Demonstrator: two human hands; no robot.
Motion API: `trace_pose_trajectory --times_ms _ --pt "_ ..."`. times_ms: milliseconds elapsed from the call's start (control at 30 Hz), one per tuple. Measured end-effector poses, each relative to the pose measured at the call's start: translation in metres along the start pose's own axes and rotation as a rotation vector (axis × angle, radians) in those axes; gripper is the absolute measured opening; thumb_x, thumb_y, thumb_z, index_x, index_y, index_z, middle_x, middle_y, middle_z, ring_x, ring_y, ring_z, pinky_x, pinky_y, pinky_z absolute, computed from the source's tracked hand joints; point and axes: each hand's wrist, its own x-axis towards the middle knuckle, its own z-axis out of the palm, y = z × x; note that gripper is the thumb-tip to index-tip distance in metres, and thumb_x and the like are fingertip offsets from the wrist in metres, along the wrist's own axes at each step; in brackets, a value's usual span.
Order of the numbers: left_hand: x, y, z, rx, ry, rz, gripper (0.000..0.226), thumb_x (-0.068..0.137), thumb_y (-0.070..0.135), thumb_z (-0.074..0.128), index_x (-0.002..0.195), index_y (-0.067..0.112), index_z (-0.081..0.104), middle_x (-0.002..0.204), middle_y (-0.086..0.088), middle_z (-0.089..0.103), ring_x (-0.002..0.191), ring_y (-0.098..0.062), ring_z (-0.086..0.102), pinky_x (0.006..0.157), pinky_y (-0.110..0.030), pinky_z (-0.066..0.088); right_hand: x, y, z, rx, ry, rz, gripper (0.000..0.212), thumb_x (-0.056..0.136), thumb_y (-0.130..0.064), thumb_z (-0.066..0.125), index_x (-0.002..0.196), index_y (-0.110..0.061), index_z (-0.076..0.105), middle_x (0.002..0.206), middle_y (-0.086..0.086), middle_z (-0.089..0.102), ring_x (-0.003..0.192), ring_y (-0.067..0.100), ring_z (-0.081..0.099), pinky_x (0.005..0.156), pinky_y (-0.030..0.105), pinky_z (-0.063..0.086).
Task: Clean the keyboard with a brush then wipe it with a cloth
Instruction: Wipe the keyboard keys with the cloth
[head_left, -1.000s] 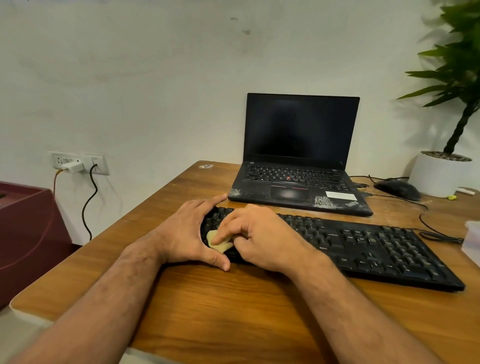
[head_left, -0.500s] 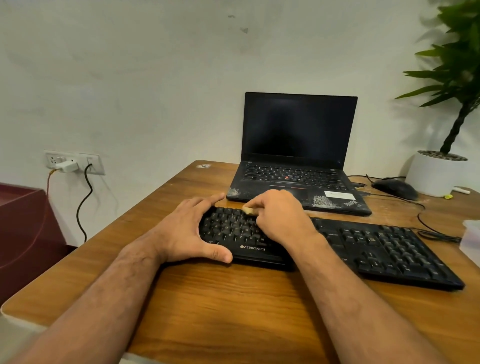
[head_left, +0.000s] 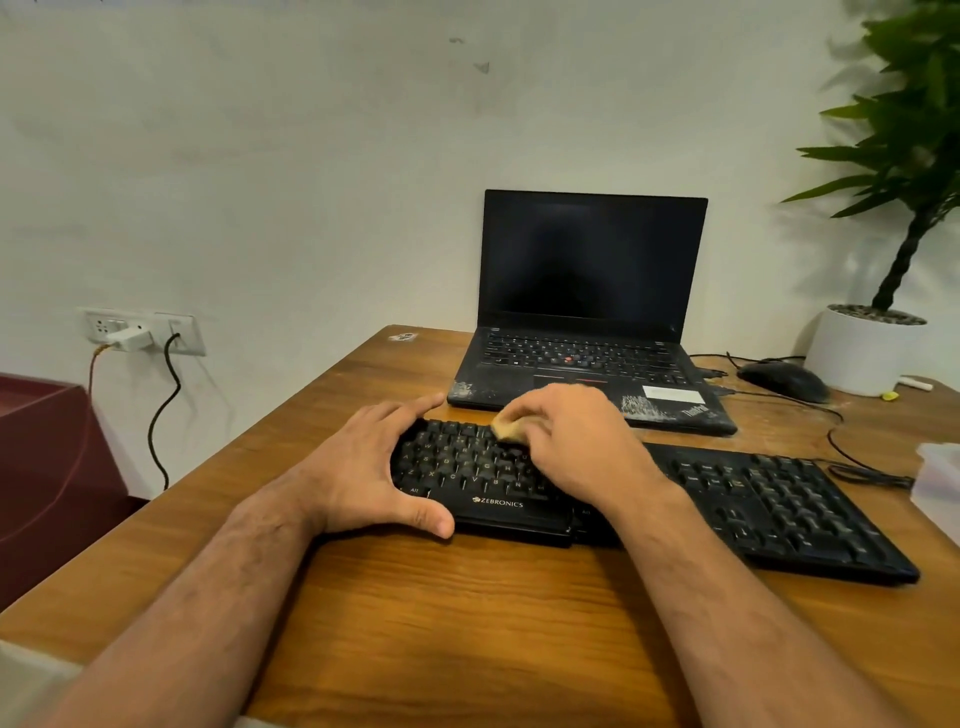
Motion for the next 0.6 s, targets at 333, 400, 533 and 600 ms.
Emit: trace_pose_trajectory --times_ms 333,400,533,600 --pt "-0.001 -0.001 0.002 0.007 0.005 0.014 0.136 0.038 0.089 0.072 0.153 0.052 0.01 0.155 0.013 0.027 0.139 -0.006 0.024 0.119 -0.041 0.026 -0.001 0.006 -0.007 -0.013 -0.015 0.064 0.029 0.096 -0.017 0.057 0.111 -0.033 0.076 0.115 -0.008 0.072 0.107 0.011 0.062 0.099 0.03 0.049" --pt "-0.001 -0.001 0.002 0.019 0.005 0.025 0.137 0.036 0.088 0.073 0.153 0.051 0.011 0.155 0.014 0.028 0.138 -0.005 0.024 0.119 -0.04 0.026 -0.011 0.003 -0.008 0.059 -0.089 -0.039 0.03 0.095 -0.017 0.061 0.115 -0.034 0.075 0.124 -0.012 0.068 0.115 0.006 0.059 0.107 0.028 0.045" --pt "-0.002 0.001 0.0 0.023 0.0 0.031 0.141 0.034 0.086 0.075 0.154 0.05 0.011 0.153 0.015 0.028 0.137 -0.004 0.023 0.117 -0.037 0.024 -0.016 -0.007 -0.004 0.242 -0.051 -0.082 0.033 0.094 -0.02 0.064 0.121 -0.035 0.072 0.124 -0.014 0.069 0.114 0.004 0.059 0.106 0.031 0.048" --pt "-0.004 0.002 0.001 0.023 0.009 0.041 0.141 0.034 0.086 0.075 0.154 0.05 0.012 0.153 0.014 0.03 0.137 -0.003 0.023 0.117 -0.035 0.024 -0.015 -0.015 0.001 0.204 -0.035 -0.087 0.038 0.096 -0.019 0.06 0.13 -0.034 0.067 0.131 -0.011 0.066 0.12 0.006 0.057 0.109 0.026 0.043"
